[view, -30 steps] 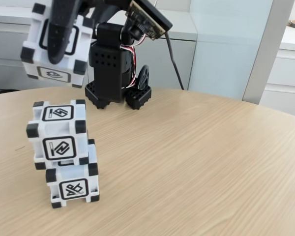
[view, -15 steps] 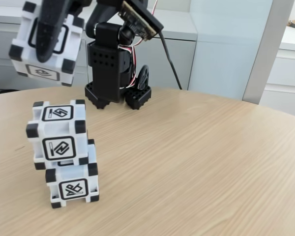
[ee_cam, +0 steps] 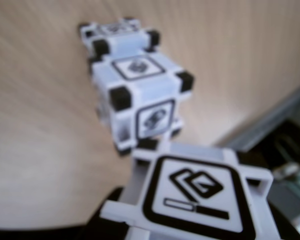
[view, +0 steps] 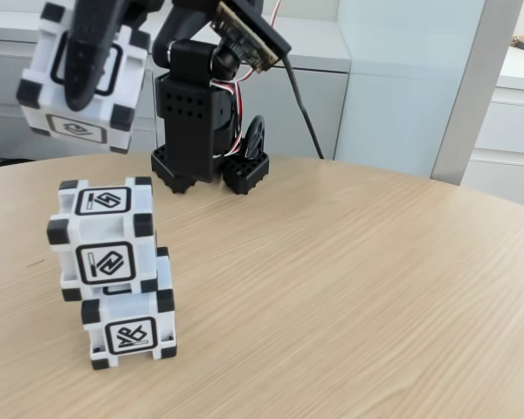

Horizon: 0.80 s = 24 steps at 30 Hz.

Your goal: Stack cubes from left to right.

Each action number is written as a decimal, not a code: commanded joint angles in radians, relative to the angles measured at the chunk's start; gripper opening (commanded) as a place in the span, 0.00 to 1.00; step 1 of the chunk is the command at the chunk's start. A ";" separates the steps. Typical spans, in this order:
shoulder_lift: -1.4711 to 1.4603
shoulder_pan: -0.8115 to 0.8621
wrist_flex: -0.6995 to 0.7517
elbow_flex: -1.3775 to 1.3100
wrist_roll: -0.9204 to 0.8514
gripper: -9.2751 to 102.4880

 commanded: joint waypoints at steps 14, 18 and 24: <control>-0.051 -0.012 0.000 -0.006 0.089 0.08; -0.124 -0.012 0.000 -0.009 0.114 0.08; -0.152 -0.012 0.000 -0.015 0.132 0.08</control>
